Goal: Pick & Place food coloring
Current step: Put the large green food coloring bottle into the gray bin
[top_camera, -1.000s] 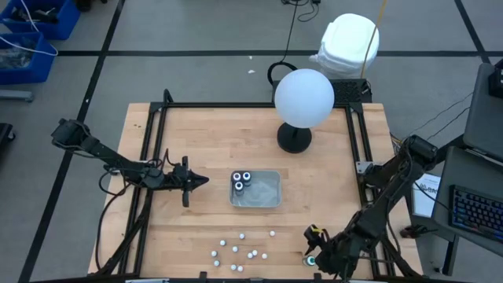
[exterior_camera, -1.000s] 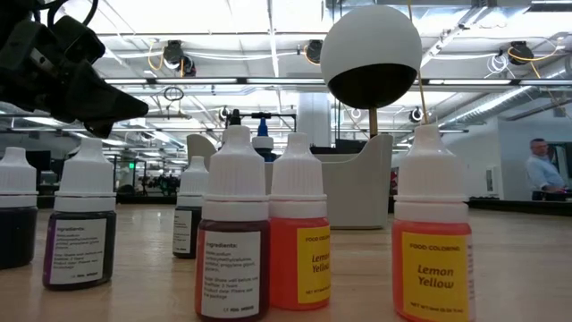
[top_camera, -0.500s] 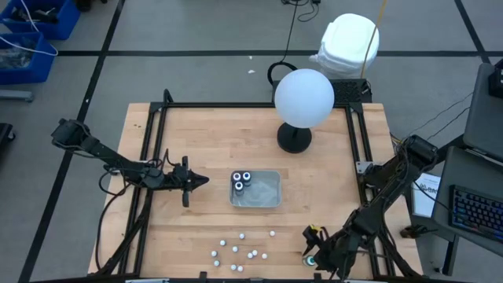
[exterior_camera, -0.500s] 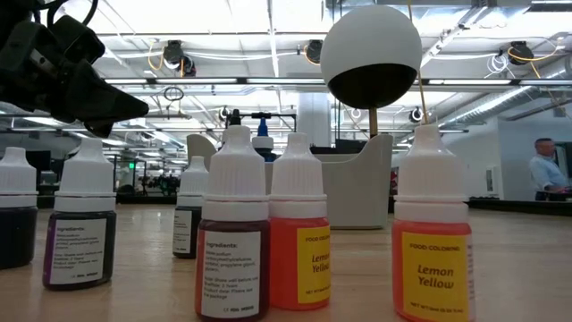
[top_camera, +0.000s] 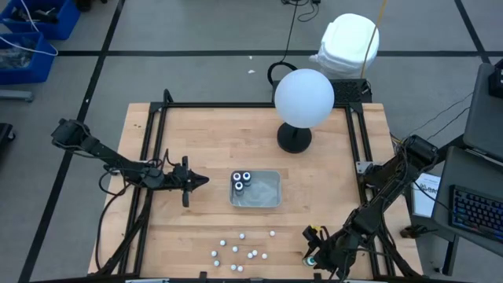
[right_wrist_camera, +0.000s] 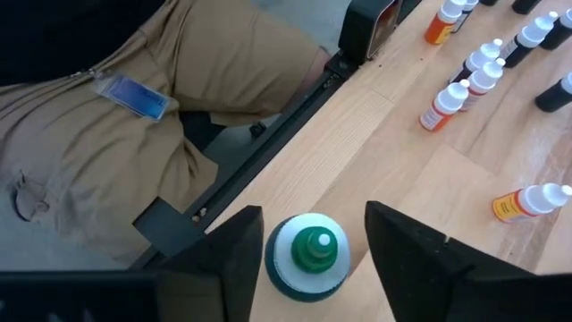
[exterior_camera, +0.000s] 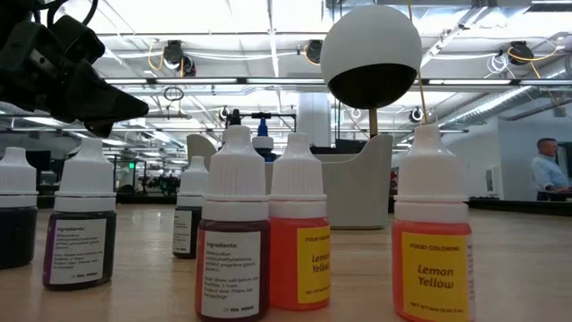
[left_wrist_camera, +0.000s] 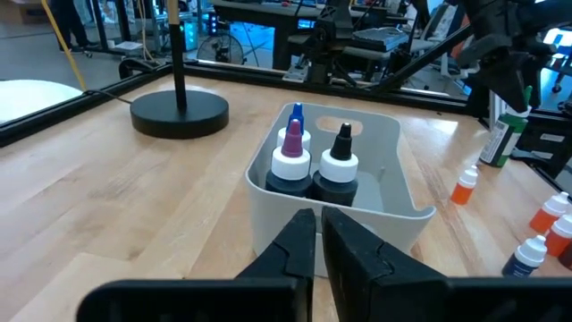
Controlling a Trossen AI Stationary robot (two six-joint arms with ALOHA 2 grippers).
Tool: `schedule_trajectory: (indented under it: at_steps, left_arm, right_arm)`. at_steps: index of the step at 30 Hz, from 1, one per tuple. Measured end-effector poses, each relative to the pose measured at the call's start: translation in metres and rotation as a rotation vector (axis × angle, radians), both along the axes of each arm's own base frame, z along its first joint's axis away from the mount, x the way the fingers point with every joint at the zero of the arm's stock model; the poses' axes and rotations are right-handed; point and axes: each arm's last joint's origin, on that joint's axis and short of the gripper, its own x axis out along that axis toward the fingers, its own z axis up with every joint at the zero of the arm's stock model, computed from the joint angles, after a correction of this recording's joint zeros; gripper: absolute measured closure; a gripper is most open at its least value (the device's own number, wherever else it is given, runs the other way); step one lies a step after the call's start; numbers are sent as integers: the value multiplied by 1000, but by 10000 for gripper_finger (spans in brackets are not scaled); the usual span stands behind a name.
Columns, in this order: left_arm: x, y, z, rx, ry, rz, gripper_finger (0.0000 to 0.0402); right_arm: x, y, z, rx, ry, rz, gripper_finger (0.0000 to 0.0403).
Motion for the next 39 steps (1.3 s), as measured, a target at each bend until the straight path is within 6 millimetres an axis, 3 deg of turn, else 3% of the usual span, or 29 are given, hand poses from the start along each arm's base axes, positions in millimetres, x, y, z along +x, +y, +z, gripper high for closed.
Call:
schedule_trajectory:
  at_steps: [10,19,33,36,39]
  left_arm:
    - [0,0,0,0,0,0,369]
    - [0,0,0,0,0,0,369]
    - [0,0,0,1,0,0,369]
    - [0,0,0,6,0,1,369]
    - [0,1,0,12,-2,30,369]
  right_arm:
    - [-4,-5,-11,-6,34,-24,243]
    - [-1,-3,-8,12,-9,-2,244]
    - [0,-4,-8,-4,-25,18,293]
    - [3,-3,3,7,-54,22,293]
    - [10,-3,29,40,-145,39,292]
